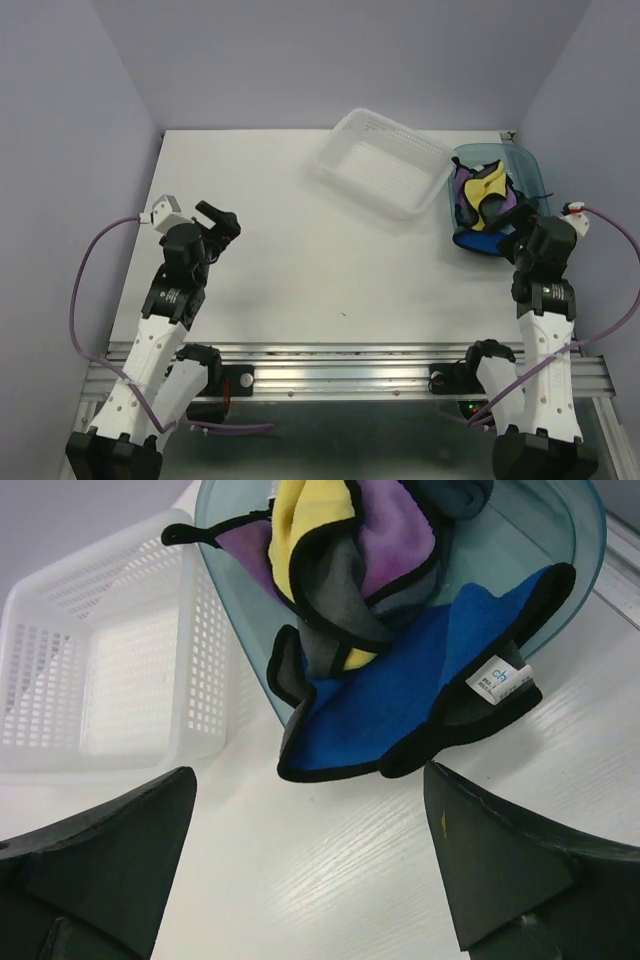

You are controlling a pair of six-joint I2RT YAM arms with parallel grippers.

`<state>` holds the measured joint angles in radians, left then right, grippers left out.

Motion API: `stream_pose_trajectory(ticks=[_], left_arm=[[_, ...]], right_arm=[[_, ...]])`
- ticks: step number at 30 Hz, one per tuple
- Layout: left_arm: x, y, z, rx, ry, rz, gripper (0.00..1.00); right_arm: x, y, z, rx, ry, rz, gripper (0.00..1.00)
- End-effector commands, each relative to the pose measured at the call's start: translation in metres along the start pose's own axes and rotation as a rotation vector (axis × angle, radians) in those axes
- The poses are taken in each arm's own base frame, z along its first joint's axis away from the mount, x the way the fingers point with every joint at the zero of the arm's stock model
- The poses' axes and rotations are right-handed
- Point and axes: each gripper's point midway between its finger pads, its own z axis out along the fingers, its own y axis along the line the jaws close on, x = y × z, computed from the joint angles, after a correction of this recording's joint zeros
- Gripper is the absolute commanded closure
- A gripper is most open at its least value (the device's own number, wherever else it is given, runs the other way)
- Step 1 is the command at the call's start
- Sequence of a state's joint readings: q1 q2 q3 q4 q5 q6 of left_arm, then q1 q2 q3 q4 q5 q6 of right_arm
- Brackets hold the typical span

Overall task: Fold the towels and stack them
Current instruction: Grab crumpled towel

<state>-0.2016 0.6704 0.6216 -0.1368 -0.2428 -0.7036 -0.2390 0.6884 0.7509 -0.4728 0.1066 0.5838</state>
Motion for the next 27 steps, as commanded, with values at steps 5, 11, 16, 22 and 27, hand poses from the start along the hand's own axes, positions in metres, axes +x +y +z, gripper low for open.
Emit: stream_pose_trajectory(ticks=[5, 11, 16, 22, 27], left_arm=[[-0.006, -0.009, 0.008, 0.008, -0.003, 0.035, 0.01], [-0.008, -0.004, 0.009, -0.023, -0.018, 0.037, 0.01], [-0.007, -0.001, 0.011, -0.036, -0.012, 0.044, 0.01], [-0.007, 0.005, 0.014, -0.078, -0.016, 0.045, 0.01], [-0.004, 0.009, 0.017, -0.104, -0.004, 0.053, 0.01]], right_arm=[[-0.017, -0.003, 0.008, 0.096, 0.055, -0.119, 0.0], [0.003, 0.025, 0.035, -0.012, 0.259, -0.194, 0.0], [0.022, 0.039, 0.053, -0.03, 0.353, -0.226, 0.0], [0.047, 0.033, 0.075, 0.055, 0.382, -0.25, 0.0], [0.06, 0.029, 0.083, 0.069, 0.418, -0.245, 0.0]])
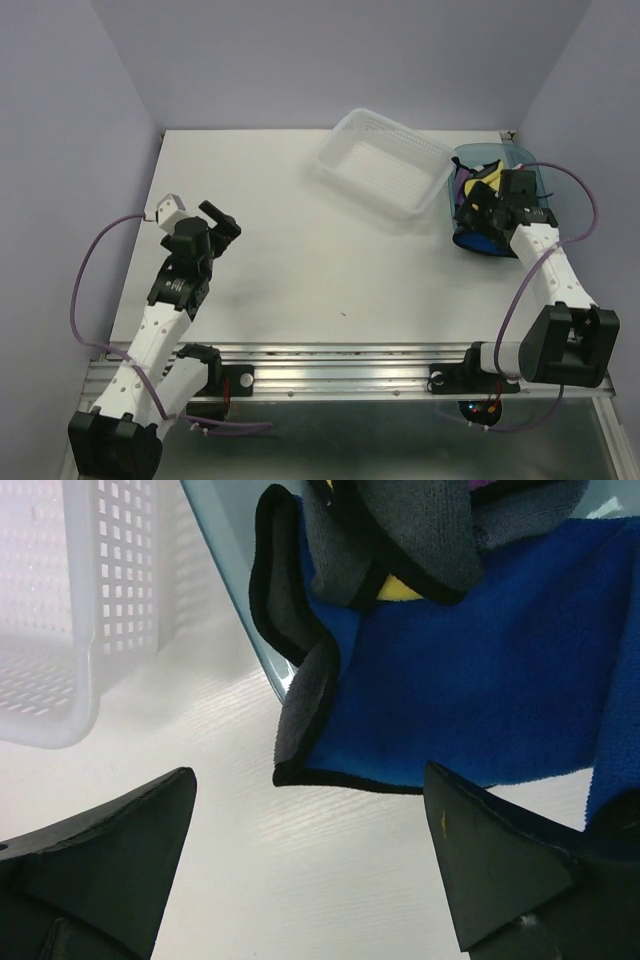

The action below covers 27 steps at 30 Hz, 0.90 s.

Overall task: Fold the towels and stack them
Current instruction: Grab crumpled towel

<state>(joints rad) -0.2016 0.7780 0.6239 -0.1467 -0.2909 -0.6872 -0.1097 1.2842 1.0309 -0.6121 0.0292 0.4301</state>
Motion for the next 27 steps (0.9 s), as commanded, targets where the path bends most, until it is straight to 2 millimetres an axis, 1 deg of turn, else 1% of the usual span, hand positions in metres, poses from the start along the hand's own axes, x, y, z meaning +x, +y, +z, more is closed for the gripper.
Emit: stream_pose_trajectory(ticks=[1, 4, 9, 10, 19, 27], left_arm=[[-0.021, -0.01, -0.003, -0.001, -0.051, -0.004, 0.01], [-0.019, -0.006, 0.0, -0.028, -0.045, -0.002, 0.01], [-0.017, -0.006, 0.001, -0.029, -0.034, 0.001, 0.01], [-0.017, -0.006, 0.002, -0.031, -0.032, 0.002, 0.01], [-0.017, -0.005, 0.001, -0.035, -0.034, -0.002, 0.01], [-0.017, -0.003, 0.003, -0.05, -0.034, 0.002, 0.01]], right_arm=[[-0.015, 0.003, 0.003, 0.003, -0.054, 0.016, 0.0], [-0.008, 0.004, 0.008, -0.016, -0.04, 0.016, 0.05], [0.002, 0.002, 0.015, -0.009, -0.006, -0.006, 0.13], [0.004, 0.001, 0.016, -0.006, 0.003, -0.009, 0.16], [0.014, 0.003, 0.025, -0.016, 0.04, -0.023, 0.3], [0.021, 0.003, 0.03, -0.011, 0.063, -0.021, 0.31]])
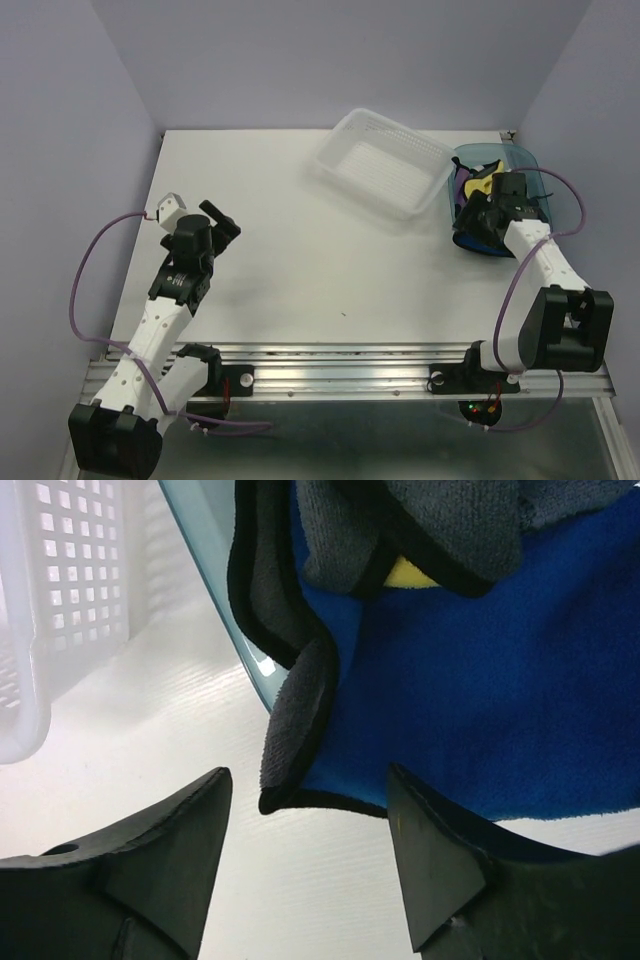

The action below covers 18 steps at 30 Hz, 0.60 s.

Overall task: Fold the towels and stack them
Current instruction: Grab crumpled towel

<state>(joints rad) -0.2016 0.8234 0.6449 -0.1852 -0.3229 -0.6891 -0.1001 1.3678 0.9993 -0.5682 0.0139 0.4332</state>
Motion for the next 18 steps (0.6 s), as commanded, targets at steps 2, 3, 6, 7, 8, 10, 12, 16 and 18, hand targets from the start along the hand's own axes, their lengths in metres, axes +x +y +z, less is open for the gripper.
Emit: stream_pose_trajectory(ticks=[2, 3, 6, 7, 8, 10, 12, 16, 18], left_arm=[[-0.021, -0.012, -0.004, 0.011, -0.053, -0.019, 0.01], [-0.021, -0.011, -0.003, 0.01, -0.051, -0.02, 0.01], [-0.021, -0.011, -0.003, 0.006, -0.052, -0.019, 0.01], [-0.021, -0.011, -0.003, 0.006, -0.052, -0.019, 0.01], [-0.021, -0.011, -0.003, 0.004, -0.052, -0.019, 0.01], [-0.021, -0.01, -0.002, -0.001, -0.051, -0.017, 0.01], [-0.02, -0.01, -0.002, -0.004, -0.05, -0.016, 0.01], [-0.02, -0.01, -0.002, -0.007, -0.045, -0.014, 0.01], [-0.02, -0.009, -0.001, -0.01, -0.046, -0.015, 0.01]], right_arm=[[0.005, 0.01, 0.003, -0.05, 0.008, -0.02, 0.34], [0.006, 0.011, 0.003, -0.053, 0.008, -0.019, 0.36], [0.011, 0.009, 0.004, -0.046, 0.022, -0.022, 0.42], [0.012, 0.008, 0.004, -0.044, 0.022, -0.022, 0.44], [0.013, 0.008, 0.004, -0.043, 0.022, -0.022, 0.46], [0.016, 0.006, 0.005, -0.036, 0.027, -0.022, 0.54], [0.016, 0.006, 0.003, -0.037, 0.021, -0.019, 0.59], [0.015, 0.004, -0.001, -0.031, 0.009, -0.017, 0.68], [0.015, 0.004, -0.001, -0.032, 0.008, -0.014, 0.74]])
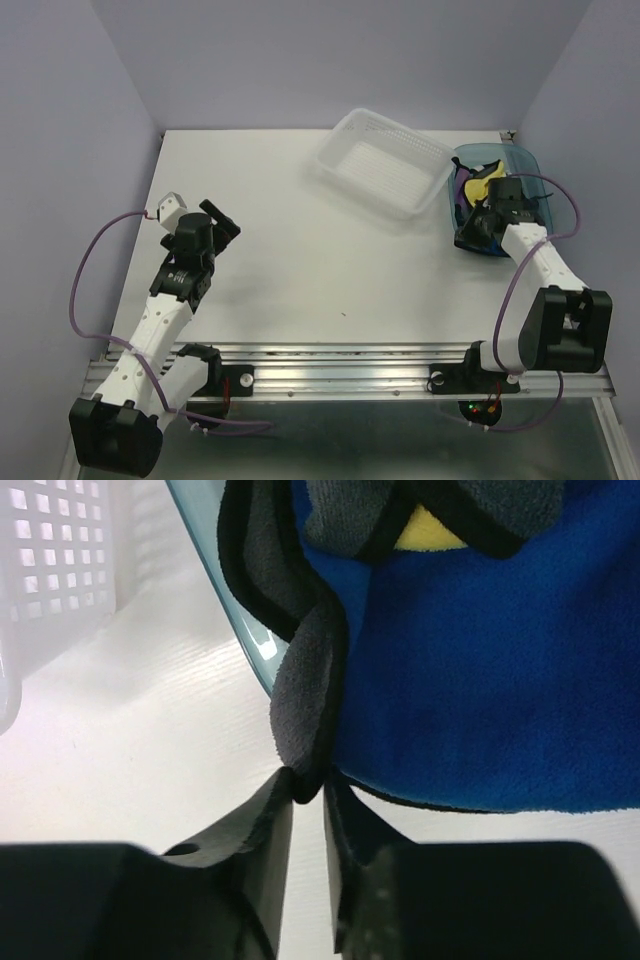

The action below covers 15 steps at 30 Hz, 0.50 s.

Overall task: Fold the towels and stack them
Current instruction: Grab crumpled towel

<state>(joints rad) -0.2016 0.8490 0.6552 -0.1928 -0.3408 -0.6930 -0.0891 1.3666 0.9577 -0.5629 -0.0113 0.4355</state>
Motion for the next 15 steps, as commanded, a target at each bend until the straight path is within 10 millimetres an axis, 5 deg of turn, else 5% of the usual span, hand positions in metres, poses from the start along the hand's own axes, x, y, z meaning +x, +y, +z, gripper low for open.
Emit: stream_pose_trajectory(ticks=[1, 6, 10, 15], left_arm=[[-0.021, -0.012, -0.006, 0.019, -0.05, -0.022, 0.01], [-0.021, -0.013, -0.006, 0.019, -0.05, -0.02, 0.01], [-0.02, -0.012, -0.006, 0.016, -0.047, -0.02, 0.01], [-0.021, -0.015, -0.007, 0.031, -0.046, -0.021, 0.01]], right_arm=[[-0.005, 0.005, -0.008, -0.024, -0.047, -0.006, 0.78], [-0.02, 0.008, -0.017, -0.025, -0.11, -0.004, 0.99], [-0.043, 0.017, -0.035, -0.051, -0.186, -0.017, 0.99], [-0.09, 0.05, -0.088, -0.177, -0.332, -0.049, 0.99]])
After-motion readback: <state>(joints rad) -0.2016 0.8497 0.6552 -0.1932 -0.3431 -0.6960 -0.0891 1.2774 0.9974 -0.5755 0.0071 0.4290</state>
